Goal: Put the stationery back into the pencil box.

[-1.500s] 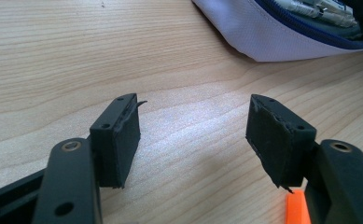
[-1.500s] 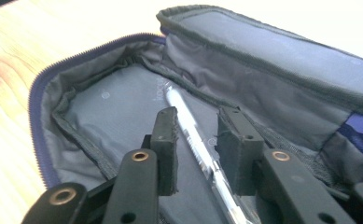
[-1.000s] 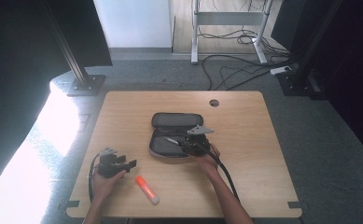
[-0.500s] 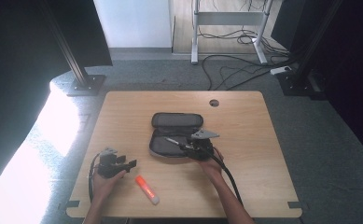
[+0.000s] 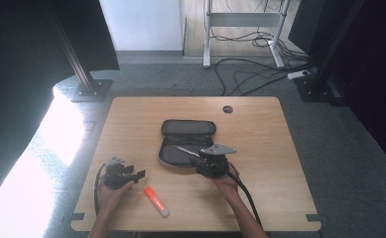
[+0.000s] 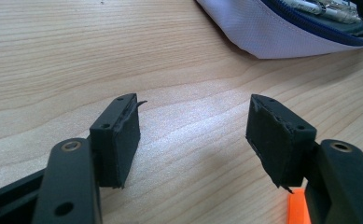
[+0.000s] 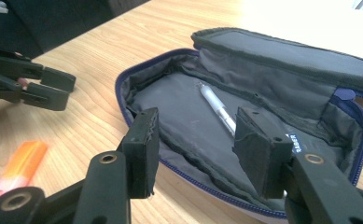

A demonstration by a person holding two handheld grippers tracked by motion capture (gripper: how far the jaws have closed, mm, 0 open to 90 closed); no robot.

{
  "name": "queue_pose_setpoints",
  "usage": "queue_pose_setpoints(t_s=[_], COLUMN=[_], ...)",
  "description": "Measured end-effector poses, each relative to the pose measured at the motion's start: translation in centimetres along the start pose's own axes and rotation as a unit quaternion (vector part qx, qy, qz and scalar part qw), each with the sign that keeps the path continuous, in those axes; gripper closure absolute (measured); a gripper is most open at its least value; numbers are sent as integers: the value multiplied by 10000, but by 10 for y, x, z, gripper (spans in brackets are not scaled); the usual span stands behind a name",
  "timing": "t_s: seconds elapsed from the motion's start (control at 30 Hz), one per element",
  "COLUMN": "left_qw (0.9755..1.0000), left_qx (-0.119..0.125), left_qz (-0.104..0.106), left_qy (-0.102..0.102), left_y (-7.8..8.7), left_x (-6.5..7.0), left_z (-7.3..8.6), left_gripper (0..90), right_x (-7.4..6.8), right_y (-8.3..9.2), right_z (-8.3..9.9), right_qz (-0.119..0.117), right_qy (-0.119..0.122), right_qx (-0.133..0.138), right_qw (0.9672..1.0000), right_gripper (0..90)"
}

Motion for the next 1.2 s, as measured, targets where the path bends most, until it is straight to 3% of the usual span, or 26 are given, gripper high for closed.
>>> queue_pose_setpoints(t_s=[1.2], left_qw=[10000], left_qx=[-26], left_qz=[-23], left_qy=[-56], left_y=[-2], left_x=[2], left_z=[1], left_gripper=[351], right_x=[-38], right_y=[11], right_z=[20], right_qz=[-241], right_qy=[207], right_qx=[86], right_qw=[9995], right_gripper=[480])
Point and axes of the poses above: each handheld gripper's, and its own axes: y roughly backward along the jaws, z roughly out of its underside, x roughly to its right, the point moved 7 cm from there along -y, roughly forward along the jaws, and after that the axes turned 3 degrees about -z, right-handed, at the moved point
